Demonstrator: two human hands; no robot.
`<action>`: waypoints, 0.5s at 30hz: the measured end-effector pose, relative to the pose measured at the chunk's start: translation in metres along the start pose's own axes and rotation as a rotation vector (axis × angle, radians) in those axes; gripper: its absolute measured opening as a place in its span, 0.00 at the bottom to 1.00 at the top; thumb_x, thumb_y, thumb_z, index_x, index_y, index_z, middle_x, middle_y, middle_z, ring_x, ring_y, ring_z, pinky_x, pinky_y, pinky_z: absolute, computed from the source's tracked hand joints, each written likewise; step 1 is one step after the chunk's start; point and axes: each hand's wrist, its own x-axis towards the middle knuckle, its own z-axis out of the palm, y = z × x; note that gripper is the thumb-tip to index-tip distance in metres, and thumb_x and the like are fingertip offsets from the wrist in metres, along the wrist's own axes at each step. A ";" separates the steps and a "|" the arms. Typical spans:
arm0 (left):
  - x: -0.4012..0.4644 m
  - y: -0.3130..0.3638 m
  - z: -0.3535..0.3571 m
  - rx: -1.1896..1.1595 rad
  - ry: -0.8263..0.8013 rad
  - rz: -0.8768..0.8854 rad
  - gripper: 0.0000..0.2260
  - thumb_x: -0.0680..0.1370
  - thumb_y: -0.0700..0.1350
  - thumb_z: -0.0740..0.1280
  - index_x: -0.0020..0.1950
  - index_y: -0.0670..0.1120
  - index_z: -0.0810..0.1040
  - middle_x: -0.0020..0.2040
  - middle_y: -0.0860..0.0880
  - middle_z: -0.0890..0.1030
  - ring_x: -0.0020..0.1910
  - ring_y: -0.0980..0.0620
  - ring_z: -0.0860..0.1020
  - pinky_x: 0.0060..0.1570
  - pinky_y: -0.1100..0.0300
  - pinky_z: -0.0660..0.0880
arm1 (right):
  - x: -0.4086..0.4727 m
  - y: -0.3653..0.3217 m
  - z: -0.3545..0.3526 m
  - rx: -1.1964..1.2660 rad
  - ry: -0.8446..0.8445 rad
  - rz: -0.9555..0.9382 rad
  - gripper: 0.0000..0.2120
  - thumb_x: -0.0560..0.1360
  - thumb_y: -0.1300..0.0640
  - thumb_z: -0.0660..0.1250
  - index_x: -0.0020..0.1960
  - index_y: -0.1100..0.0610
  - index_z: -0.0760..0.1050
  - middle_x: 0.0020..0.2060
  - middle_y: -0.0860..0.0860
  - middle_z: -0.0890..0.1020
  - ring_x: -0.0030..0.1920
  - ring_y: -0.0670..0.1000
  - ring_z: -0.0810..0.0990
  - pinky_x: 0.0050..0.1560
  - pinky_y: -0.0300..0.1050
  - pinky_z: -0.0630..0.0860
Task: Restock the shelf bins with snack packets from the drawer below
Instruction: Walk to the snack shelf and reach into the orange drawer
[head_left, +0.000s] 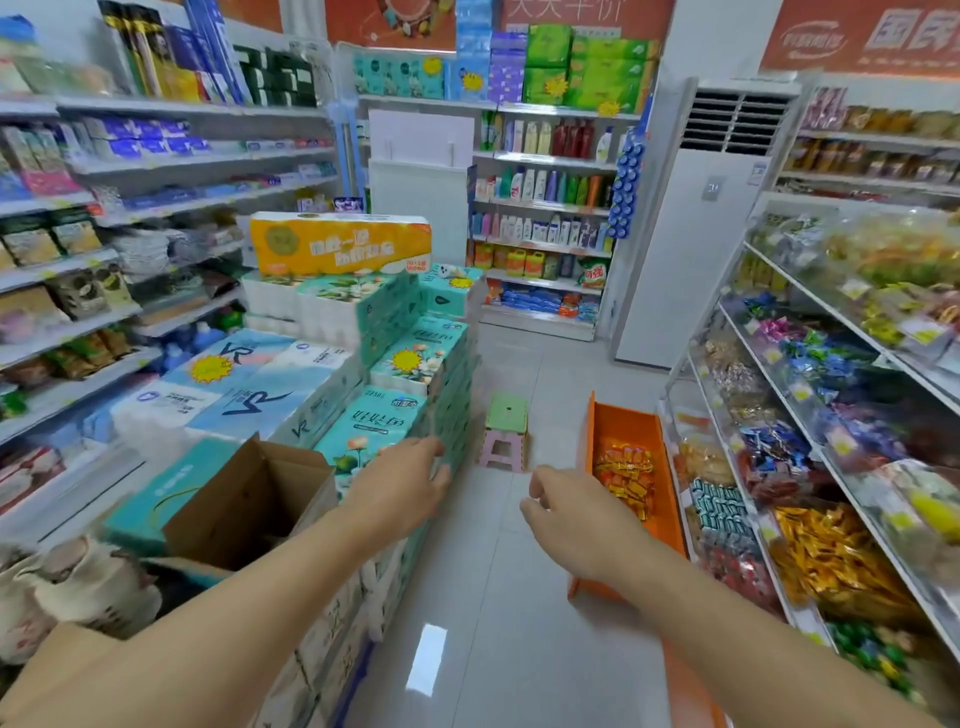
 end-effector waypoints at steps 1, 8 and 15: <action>0.018 -0.005 0.003 -0.011 -0.005 0.011 0.17 0.84 0.55 0.58 0.68 0.49 0.74 0.65 0.48 0.78 0.62 0.46 0.77 0.60 0.49 0.76 | 0.016 0.000 0.001 0.013 0.000 0.012 0.11 0.82 0.46 0.57 0.53 0.51 0.73 0.50 0.48 0.79 0.49 0.52 0.78 0.53 0.56 0.80; 0.130 -0.023 0.022 -0.024 -0.055 0.074 0.14 0.83 0.54 0.58 0.61 0.48 0.76 0.59 0.47 0.80 0.56 0.47 0.78 0.58 0.48 0.78 | 0.118 0.008 0.007 0.038 -0.042 0.075 0.12 0.84 0.47 0.58 0.59 0.52 0.75 0.54 0.50 0.79 0.51 0.52 0.79 0.53 0.53 0.80; 0.237 -0.035 0.054 -0.014 -0.101 0.064 0.14 0.83 0.55 0.58 0.62 0.50 0.76 0.59 0.49 0.79 0.56 0.47 0.78 0.56 0.49 0.77 | 0.226 0.051 0.012 0.065 -0.069 0.135 0.11 0.84 0.46 0.57 0.56 0.51 0.74 0.50 0.48 0.79 0.48 0.49 0.78 0.51 0.52 0.80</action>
